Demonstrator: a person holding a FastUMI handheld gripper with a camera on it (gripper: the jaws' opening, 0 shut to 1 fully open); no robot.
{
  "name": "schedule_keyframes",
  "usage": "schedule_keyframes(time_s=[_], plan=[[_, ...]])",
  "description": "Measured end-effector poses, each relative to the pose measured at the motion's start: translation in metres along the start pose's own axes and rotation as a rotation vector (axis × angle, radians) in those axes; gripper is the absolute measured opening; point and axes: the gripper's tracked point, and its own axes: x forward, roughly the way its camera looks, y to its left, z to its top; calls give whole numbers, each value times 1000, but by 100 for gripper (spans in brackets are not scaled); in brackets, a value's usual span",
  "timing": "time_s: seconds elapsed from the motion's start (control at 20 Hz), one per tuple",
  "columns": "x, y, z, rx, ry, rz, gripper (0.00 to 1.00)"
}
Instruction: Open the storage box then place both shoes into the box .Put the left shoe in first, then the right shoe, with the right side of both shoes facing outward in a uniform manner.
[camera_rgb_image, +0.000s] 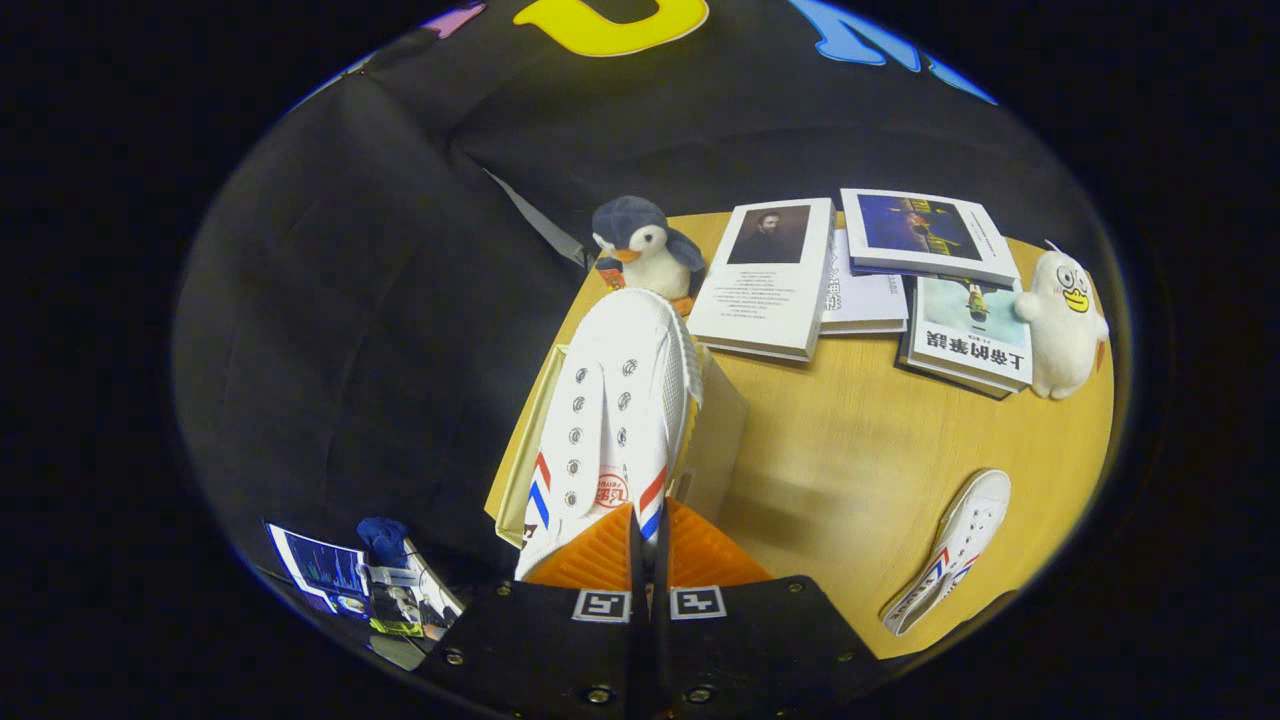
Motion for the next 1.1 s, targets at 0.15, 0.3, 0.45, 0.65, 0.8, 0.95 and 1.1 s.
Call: schedule_keyframes(time_s=[0.15, 0.3, 0.45, 0.65, 0.8, 0.95, 1.1], plan=[[18, 17, -1, -36, 38, 11, 0], [39, 28, -5, -78, 81, 12, 0], [63, 35, -12, -107, 128, -4, 0], [90, 39, -19, -151, 182, -25, 0], [105, 39, -19, -182, 203, -53, 0], [116, 44, -20, -196, 220, -56, 0], [124, 47, -22, -216, 232, -35, 3]])
